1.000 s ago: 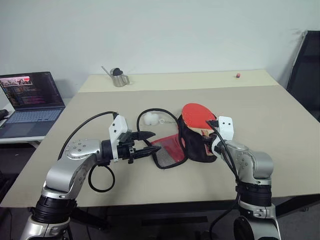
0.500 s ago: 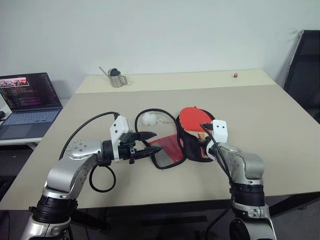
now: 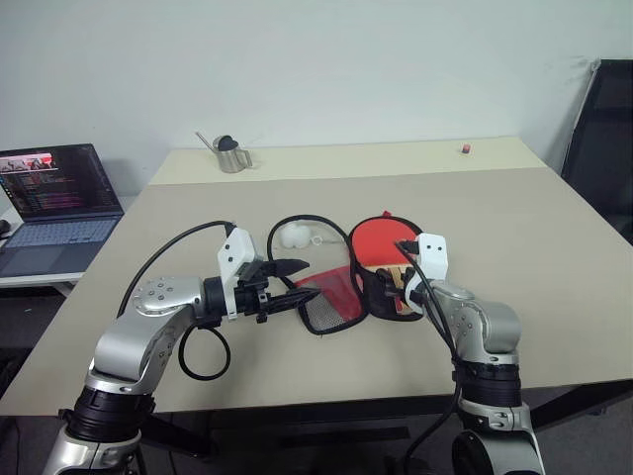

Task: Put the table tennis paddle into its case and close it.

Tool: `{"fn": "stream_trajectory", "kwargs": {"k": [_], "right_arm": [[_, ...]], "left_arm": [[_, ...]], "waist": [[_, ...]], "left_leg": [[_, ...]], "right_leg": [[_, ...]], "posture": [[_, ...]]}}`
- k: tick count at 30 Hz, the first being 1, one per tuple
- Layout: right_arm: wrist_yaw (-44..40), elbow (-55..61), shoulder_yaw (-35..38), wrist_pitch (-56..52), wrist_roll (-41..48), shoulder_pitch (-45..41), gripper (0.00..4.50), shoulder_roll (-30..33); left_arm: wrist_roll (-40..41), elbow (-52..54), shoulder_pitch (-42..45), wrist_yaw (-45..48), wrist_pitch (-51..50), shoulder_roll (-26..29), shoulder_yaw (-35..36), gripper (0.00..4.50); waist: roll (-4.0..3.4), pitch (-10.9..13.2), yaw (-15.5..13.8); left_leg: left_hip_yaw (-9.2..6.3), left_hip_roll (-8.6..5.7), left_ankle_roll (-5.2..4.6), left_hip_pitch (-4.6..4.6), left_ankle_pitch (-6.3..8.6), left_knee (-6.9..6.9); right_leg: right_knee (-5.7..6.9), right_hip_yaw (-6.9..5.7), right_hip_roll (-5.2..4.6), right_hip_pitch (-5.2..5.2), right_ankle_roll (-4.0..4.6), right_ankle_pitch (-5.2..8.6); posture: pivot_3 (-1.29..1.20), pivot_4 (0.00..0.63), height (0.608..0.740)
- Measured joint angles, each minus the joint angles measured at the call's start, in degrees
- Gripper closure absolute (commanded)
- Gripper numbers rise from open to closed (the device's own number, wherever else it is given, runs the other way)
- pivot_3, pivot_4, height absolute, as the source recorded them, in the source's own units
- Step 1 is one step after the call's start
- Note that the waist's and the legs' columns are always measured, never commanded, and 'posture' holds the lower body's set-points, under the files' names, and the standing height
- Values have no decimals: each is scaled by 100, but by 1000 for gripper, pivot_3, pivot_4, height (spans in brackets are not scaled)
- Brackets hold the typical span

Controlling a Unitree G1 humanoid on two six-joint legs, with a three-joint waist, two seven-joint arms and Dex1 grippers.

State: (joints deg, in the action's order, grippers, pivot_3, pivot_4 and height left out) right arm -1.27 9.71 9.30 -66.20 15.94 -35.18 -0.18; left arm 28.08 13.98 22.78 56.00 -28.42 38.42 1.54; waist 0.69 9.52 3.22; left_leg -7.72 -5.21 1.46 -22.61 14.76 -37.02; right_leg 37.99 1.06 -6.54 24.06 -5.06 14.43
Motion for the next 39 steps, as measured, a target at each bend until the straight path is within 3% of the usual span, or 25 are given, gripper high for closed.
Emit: {"fn": "stream_trajectory", "kwargs": {"k": [8, 22, 29, 39], "right_arm": [[-2158, 1400, -879, 561, 694, 442, 27, 1913], [-4456, 988, -242, 1121, 1662, 42, 27, 4275], [-4992, 372, -410, 1844, 1441, 103, 27, 4516], [-5052, 188, -608, 2086, 1427, 93, 27, 4505]], "left_arm": [[-8, -71, -137, -148, 7, 14, 91, 1672], [-662, -1046, -247, -923, 414, -110, 192, 1672], [-1330, -1967, -263, -984, 770, 159, 97, 1672], [-1918, -3400, 497, -1018, 1139, -339, -401, 1672]], "waist": [[1, 0, 4], [5, 1, -91], [6, 2, -107], [12, 3, -167]], "left_leg": [[2, 1, -12, 1, 7, 0], [0, 2, -14, 5, 8, -3], [0, 5, -14, 6, 8, -3], [-4, 0, -12, 3, 6, -6]], "right_leg": [[-6, -3, 3, -5, -1, 1], [-25, -13, 2, -25, 0, 0], [-24, -13, 1, -27, 0, 0], [-25, -22, -6, -29, -1, -1]], "posture": [[0, 150, 740], [0, 150, 740], [0, 150, 740], [0, 150, 740]]}}
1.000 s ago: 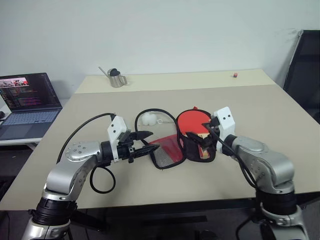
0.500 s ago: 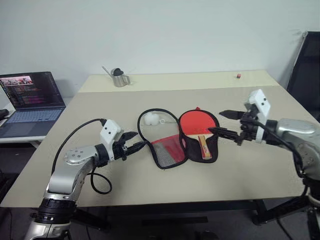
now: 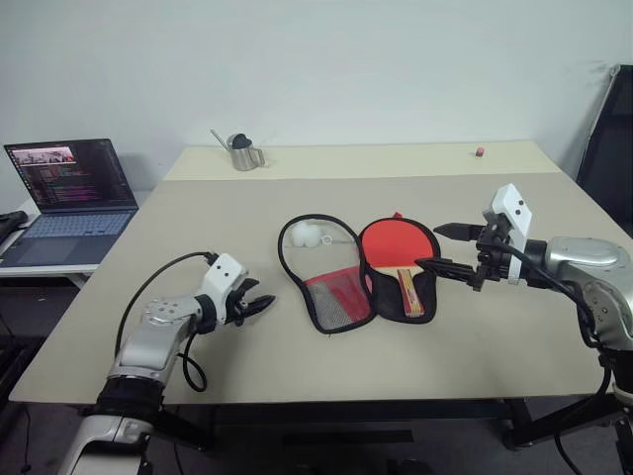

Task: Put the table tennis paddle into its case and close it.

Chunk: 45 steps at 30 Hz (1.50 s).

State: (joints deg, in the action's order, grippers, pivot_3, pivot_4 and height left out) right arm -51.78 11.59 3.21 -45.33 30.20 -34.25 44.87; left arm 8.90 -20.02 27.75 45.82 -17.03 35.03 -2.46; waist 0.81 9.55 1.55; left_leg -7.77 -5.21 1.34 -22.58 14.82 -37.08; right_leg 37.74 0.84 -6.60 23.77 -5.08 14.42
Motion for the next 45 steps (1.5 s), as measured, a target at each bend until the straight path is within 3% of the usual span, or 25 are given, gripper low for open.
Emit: {"fn": "stream_trajectory", "kwargs": {"k": [12, 17, 25, 32, 38, 45], "right_arm": [[-32, -97, 10, 94, -99, -57, 27, 50], [-16, -37, 129, 63, -59, 10, 27, 204], [34, -29, 595, -45, 26, 171, 27, 677], [140, 2, 749, -155, 43, 232, 27, 819], [311, 15, 817, -296, 62, 256, 27, 823], [857, -462, 566, -452, -128, 91, 27, 300]], "left_arm": [[-493, -1609, 1393, 371, 691, -748, -514, 1672], [-490, -1586, 1504, 498, 753, -1152, -585, 1672], [-209, -299, 2069, 710, 499, -1747, -616, 1672], [-307, -865, 2387, 773, 774, -2140, -837, 1672], [-440, -1450, 2521, 745, 1139, -2202, -851, 1672], [-151, -939, 2029, 1046, 974, -1821, -633, 1672]], "waist": [[3, 1, 20], [8, 4, 13], [20, 11, 9], [22, 12, 17], [26, 15, 9], [26, 15, 52]], "left_leg": [[3, -7, 14, -3, -8, -5], [0, -5, 14, -13, -8, -11], [3, -6, 15, -22, -9, -21], [4, -7, 13, -19, -8, -31], [-1, -6, 10, -26, -6, -55], [2, -2, -6, -21, 4, -73]], "right_leg": [[0, 0, -1, 0, -1, 0], [-3, -3, -2, 1, -2, 0], [-2, -4, -3, 5, -4, 0], [5, -5, 0, 1, -4, -1], [4, -5, -1, -3, -11, -4], [23, 4, 3, -2, -12, -6]], "posture": [[0, 150, 740], [0, 150, 740], [0, 150, 740], [0, 150, 740], [0, 150, 740], [0, 150, 740]]}}
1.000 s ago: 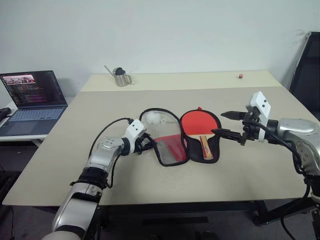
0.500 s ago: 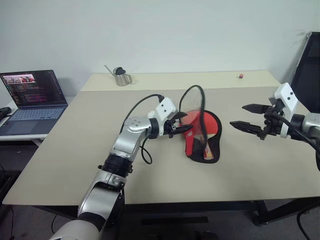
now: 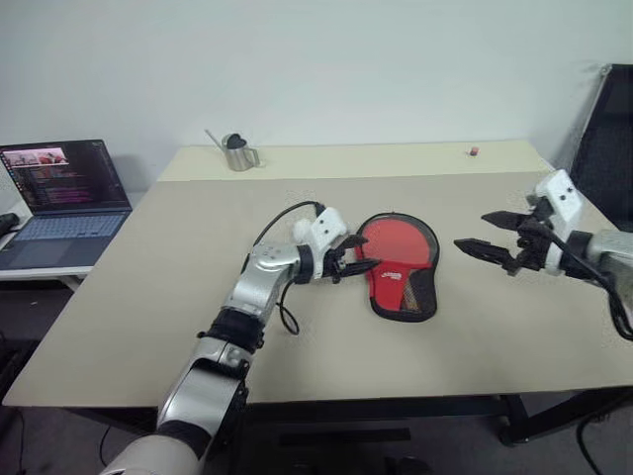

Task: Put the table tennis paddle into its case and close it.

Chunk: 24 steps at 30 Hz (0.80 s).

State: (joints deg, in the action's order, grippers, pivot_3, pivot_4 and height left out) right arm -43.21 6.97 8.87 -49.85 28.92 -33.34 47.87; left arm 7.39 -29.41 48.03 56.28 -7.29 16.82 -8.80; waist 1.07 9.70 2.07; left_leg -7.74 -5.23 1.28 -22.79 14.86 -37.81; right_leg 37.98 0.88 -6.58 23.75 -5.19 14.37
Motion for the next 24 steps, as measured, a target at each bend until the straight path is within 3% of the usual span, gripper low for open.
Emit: {"fn": "stream_trajectory", "kwargs": {"k": [11, 24], "right_arm": [[735, -2158, -857, 432, -1028, -644, 27, -1191], [480, -3269, -1243, 1048, -1616, -834, 27, -1635]], "left_arm": [[1407, 2209, -1068, 702, -1699, 1294, 832, 1672], [1719, 2772, -1114, 555, -2090, 1782, 1075, 1672]], "waist": [[0, 0, -19], [0, 0, -16]], "left_leg": [[-2, -2, 15, -1, -9, -6], [-1, -1, 16, 2, -9, -6]], "right_leg": [[1, 1, 0, 2, 0, -1], [2, 1, 2, 0, 0, -2]], "posture": [[0, 150, 740], [0, 150, 740]]}}
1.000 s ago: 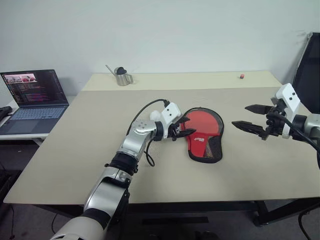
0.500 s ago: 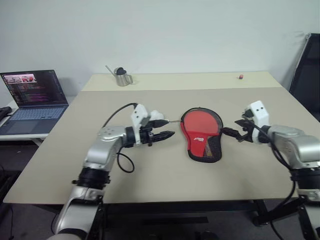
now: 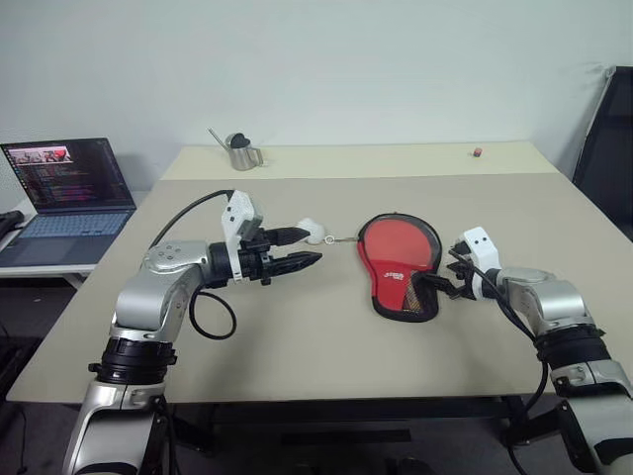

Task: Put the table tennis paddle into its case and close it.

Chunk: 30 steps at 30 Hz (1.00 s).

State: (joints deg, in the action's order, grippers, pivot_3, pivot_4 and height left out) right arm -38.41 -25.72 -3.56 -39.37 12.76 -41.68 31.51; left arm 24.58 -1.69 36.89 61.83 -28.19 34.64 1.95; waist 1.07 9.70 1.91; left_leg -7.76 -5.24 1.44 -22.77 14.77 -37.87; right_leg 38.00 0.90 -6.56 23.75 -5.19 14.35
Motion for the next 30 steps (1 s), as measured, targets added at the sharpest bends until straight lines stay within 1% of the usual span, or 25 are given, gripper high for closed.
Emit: {"fn": "stream_trajectory", "kwargs": {"k": [5, 9, 12, 13, 21, 22, 23, 24, 28, 30], "right_arm": [[-59, -225, -4, 132, -105, -91, 27, -157], [-104, -446, 4, 118, -203, -272, 27, -376], [-106, -633, 45, 64, -206, -396, 581, -502], [-109, -661, 57, 40, -206, -412, 873, -534], [-172, -593, 142, -264, -192, -428, 3606, -831], [-170, -583, 154, -289, -193, -428, 3886, -871], [-158, -569, 175, -316, -194, -428, 4219, -917], [-151, -552, 182, -339, -195, -428, 4440, -957], [-120, -448, 185, -405, -199, -427, 4479, -1058], [-108, -355, 187, -498, -197, -422, 4479, -1121]], "left_arm": [[11, 39, 0, -53, -1, 13, 0, 1672], [9, 49, 0, -119, 3, 12, -4, 1672], [7, 68, 0, -124, 11, 12, -11, 1672], [6, 71, 0, -125, 11, 12, -12, 1672], [-26, 75, -13, -124, 31, 60, -12, 1672], [-29, 75, -21, -123, 35, 68, -12, 1672], [-37, 76, -32, -121, 39, 86, -12, 1672], [-47, 78, -50, -120, 48, 115, -12, 1672], [-59, 106, -241, -98, 73, 219, -12, 1672], [-58, 123, -416, -30, 71, 360, -12, 1672]], "waist": [[0, 0, 27], [2, -2, 117], [2, -1, 155], [2, -1, 157], [2, -1, 164], [2, -1, 164], [2, -1, 168], [2, -1, 172], [2, -1, 204], [1, -1, 234]], "left_leg": [[2, 1, 1, 4, 0, 1], [5, 3, 0, 12, 2, 1], [6, 6, -11, 28, 12, 3], [5, 10, -13, 35, 13, 5], [8, 19, -12, 73, 16, 7], [9, 24, -12, 76, 16, 8], [12, 59, -11, 78, 16, 8], [21, 69, -9, 78, 18, 7], [23, 90, -1, 84, 23, 11], [23, 92, 5, 84, 27, 13]], "right_leg": [[1, 3, 8, -1, 3, -2], [1, 8, 24, -4, 12, -8], [0, 10, 40, -15, 22, -13], [1, 10, 44, -19, 24, -14], [0, 14, 52, -48, 29, -17], [0, 15, 53, -51, 29, -17], [0, 17, 55, -51, 29, -17], [-2, 20, 65, -51, 33, -19], [-2, 25, 95, -48, 44, -23], [-3, 28, 110, -44, 51, -25]], "posture": [[0, 150, 740], [0, 150, 740], [0, 150, 740], [0, 150, 740], [0, 150, 740], [0, 150, 740], [0, 150, 740], [0, 150, 740], [0, 150, 740], [0, 150, 740]]}}
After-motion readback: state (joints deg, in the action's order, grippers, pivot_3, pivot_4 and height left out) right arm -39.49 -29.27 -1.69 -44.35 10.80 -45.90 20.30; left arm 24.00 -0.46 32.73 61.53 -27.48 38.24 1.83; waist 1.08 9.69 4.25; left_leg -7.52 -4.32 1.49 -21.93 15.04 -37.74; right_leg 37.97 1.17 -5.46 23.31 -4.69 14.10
